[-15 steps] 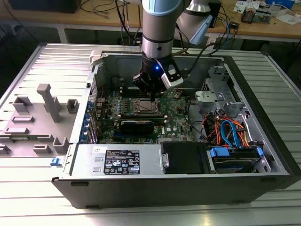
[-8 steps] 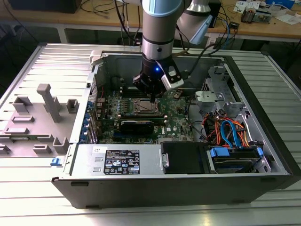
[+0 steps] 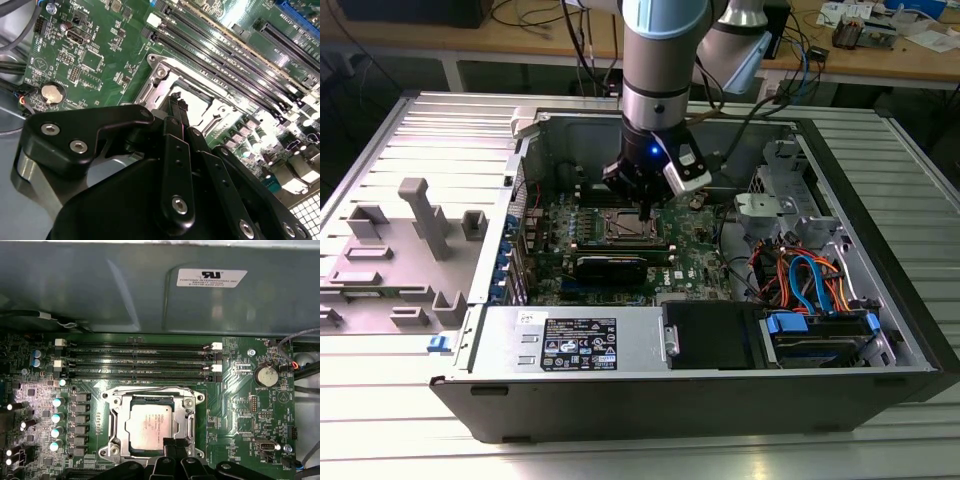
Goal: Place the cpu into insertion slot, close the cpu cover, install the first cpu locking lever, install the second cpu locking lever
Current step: 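Install the second cpu locking lever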
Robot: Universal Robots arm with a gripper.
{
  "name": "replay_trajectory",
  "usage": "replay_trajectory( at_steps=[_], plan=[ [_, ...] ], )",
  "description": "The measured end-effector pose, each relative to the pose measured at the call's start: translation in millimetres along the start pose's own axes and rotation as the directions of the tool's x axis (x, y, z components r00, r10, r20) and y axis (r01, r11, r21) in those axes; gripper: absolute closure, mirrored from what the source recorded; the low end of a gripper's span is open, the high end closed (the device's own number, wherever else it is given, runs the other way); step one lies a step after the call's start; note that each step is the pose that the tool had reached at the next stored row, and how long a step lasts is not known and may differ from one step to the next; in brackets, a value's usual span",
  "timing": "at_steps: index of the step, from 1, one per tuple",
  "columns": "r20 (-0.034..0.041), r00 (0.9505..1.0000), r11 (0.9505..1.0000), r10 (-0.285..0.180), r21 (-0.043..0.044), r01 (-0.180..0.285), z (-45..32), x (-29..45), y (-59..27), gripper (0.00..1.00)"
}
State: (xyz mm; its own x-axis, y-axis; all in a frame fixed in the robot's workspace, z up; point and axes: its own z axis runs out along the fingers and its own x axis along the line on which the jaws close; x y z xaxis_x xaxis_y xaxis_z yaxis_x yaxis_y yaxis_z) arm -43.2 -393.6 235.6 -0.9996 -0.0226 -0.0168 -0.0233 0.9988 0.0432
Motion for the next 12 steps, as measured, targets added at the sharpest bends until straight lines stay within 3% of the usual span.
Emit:
replay_trajectory(
  at_steps=[12],
  plan=[
    [0.0000,1.0000,1.0000,0.000,0.0009,0.000,-0.5,0.9,-5.6,0.89]
  ],
)
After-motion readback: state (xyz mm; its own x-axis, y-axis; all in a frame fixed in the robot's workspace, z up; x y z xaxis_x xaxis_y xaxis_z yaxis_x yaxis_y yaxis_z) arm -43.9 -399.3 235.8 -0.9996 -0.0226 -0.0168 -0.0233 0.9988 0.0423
